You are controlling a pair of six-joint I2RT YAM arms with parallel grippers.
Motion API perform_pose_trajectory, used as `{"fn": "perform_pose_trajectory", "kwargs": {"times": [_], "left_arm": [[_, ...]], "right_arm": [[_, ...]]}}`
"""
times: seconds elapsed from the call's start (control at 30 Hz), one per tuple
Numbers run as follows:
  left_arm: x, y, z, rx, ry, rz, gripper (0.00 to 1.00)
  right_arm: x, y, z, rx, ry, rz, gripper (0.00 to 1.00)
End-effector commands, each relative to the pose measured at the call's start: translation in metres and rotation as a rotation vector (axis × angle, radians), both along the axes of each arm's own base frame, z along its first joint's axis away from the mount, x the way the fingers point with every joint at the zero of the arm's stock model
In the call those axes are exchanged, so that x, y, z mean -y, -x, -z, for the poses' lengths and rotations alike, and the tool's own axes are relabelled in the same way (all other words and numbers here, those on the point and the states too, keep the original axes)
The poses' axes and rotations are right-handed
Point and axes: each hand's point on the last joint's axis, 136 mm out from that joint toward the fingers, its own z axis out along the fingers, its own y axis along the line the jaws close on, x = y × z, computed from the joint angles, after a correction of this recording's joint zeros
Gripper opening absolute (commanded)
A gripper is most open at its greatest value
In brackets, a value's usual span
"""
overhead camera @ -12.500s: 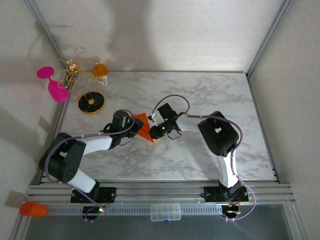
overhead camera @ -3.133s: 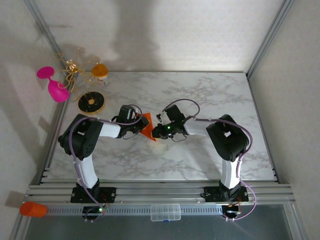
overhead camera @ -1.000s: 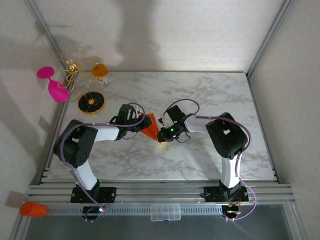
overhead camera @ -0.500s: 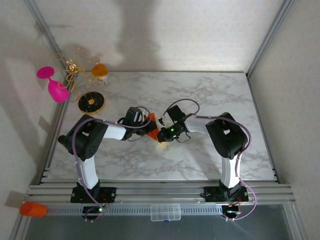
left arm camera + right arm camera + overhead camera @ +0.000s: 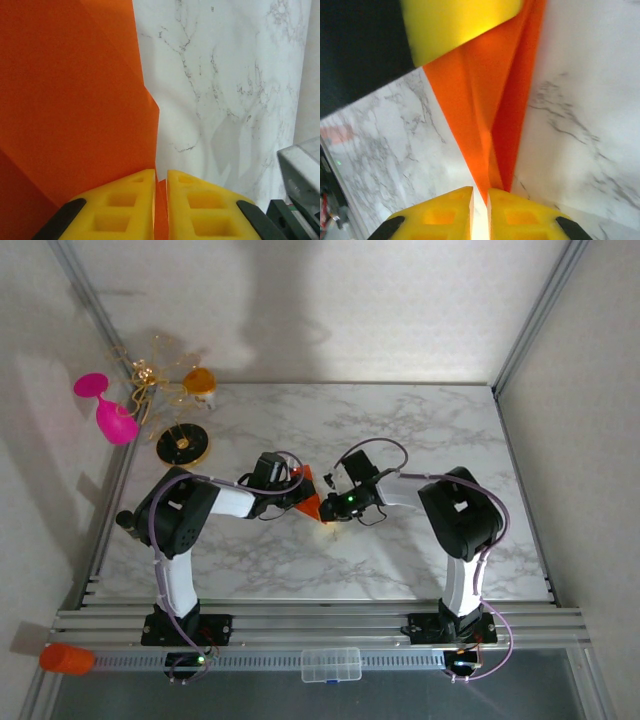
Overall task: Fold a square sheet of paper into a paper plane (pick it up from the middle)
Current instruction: Fourth fold the wing at the center of the table.
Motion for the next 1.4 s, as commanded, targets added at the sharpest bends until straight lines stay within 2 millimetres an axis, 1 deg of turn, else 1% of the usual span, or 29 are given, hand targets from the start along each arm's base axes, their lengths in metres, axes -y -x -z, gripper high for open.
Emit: {"fn": "perform_pose_trajectory", "kwargs": {"times": [0.0,0.07,0.13,0.27,0.4,0.5,0.63,0.83,0.97,1.07,1.13,1.27,1.37], "left_arm": [[-0.007,0.002,0.021,-0.049,-0.054,-0.038,0.15],[-0.009,0.002,0.024,-0.060,-0.064,-0.043,0.15],[-0.011,0.002,0.027,-0.074,-0.076,-0.052,0.15],[-0.012,0.002,0.028,-0.092,-0.074,-0.075,0.15],[-0.012,0.001,0.027,-0.107,-0.059,-0.095,0.15],[-0.011,0.000,0.024,-0.109,-0.046,-0.107,0.15],[-0.012,-0.001,0.022,-0.114,-0.035,-0.122,0.15],[-0.010,-0.001,0.020,-0.115,-0.022,-0.124,0.15],[-0.009,-0.003,0.016,-0.108,-0.016,-0.123,0.16],[-0.007,-0.006,0.009,-0.093,-0.005,-0.118,0.16],[-0.005,-0.010,0.001,-0.073,0.005,-0.115,0.17],[0.000,-0.019,-0.029,-0.007,0.048,-0.107,0.20],[-0.003,-0.020,-0.043,0.031,0.048,-0.107,0.23]], "right_arm": [[-0.010,-0.019,-0.042,0.062,-0.115,0.086,0.18],[-0.009,-0.026,-0.055,0.091,-0.152,0.141,0.18],[-0.007,-0.030,-0.058,0.096,-0.158,0.195,0.19],[-0.005,-0.030,-0.046,0.055,-0.132,0.244,0.14],[-0.012,-0.024,-0.035,0.024,-0.112,0.238,0.11],[-0.017,-0.021,-0.025,0.001,-0.096,0.233,0.10],[-0.021,-0.022,-0.016,-0.013,-0.080,0.231,0.09],[-0.013,-0.023,0.002,-0.028,-0.012,0.263,0.09],[-0.007,-0.020,0.012,-0.047,0.021,0.280,0.09],[-0.004,-0.018,0.016,-0.059,0.036,0.291,0.09],[-0.003,-0.017,0.018,-0.065,0.041,0.295,0.09],[0.002,-0.013,0.025,-0.082,0.065,0.303,0.09],[0.007,-0.010,0.029,-0.092,0.079,0.304,0.09]]}}
